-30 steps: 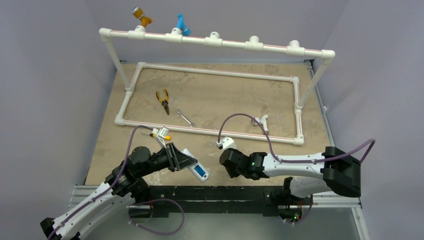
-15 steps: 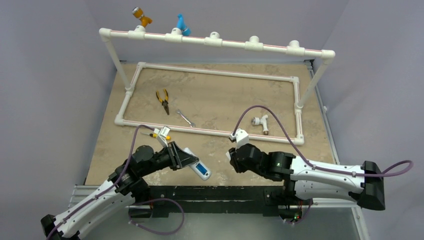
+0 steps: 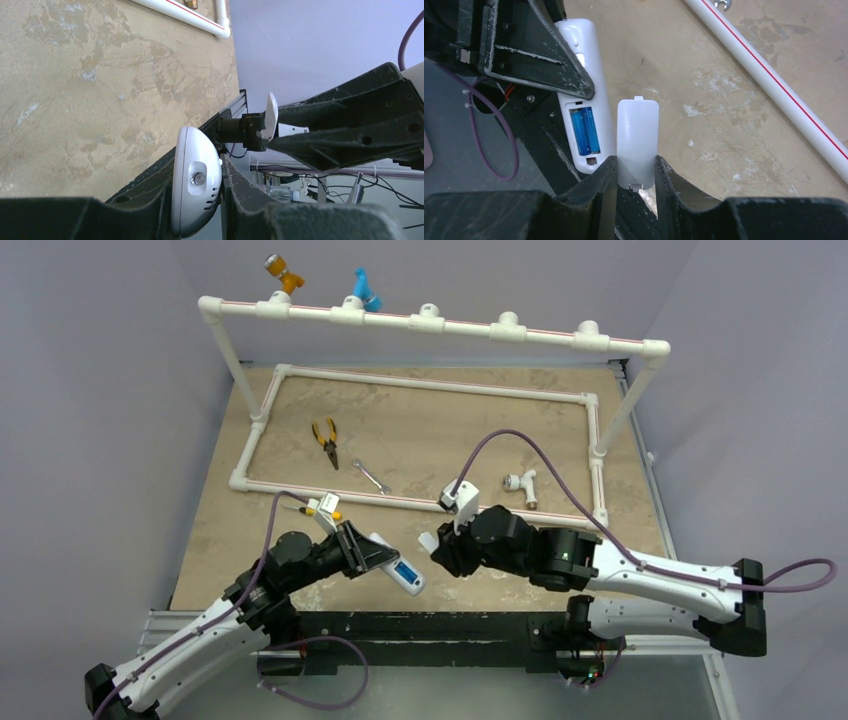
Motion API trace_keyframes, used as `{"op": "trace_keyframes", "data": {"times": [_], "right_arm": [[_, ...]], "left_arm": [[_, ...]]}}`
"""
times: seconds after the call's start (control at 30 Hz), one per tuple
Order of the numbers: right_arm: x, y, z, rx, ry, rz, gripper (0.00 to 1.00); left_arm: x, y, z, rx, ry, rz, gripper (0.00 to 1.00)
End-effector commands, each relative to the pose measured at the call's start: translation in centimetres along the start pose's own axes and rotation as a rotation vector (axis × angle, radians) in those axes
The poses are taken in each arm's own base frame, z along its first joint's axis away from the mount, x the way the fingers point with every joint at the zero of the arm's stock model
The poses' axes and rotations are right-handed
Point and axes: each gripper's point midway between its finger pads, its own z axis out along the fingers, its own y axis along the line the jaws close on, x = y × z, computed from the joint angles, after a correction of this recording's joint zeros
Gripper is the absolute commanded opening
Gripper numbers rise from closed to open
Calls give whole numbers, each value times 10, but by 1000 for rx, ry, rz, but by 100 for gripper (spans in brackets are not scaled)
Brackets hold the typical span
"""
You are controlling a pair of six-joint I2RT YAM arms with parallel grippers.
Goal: Load the batteries into the remote control
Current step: Load the battery cover into the remote control.
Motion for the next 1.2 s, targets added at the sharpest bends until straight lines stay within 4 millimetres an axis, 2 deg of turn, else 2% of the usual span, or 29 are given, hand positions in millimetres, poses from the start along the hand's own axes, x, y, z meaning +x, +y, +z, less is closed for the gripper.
{"op": "trace_keyframes", "data": {"times": [0.0, 0.3, 0.53, 1.17], "right_arm": [[-12, 32, 8, -105, 16, -49, 24], [-17, 62, 13, -208, 16, -60, 24], [-15, 71, 15, -221, 40, -88, 24], [2, 60, 30, -73, 127, -195, 24]], "left_arm": [[-11, -25, 0, 94, -43, -11, 0], [-17, -24, -3, 82, -83, -23, 0], [-18, -24, -5, 64, -84, -1, 0], [-18, -24, -10, 45, -80, -20, 0]]}}
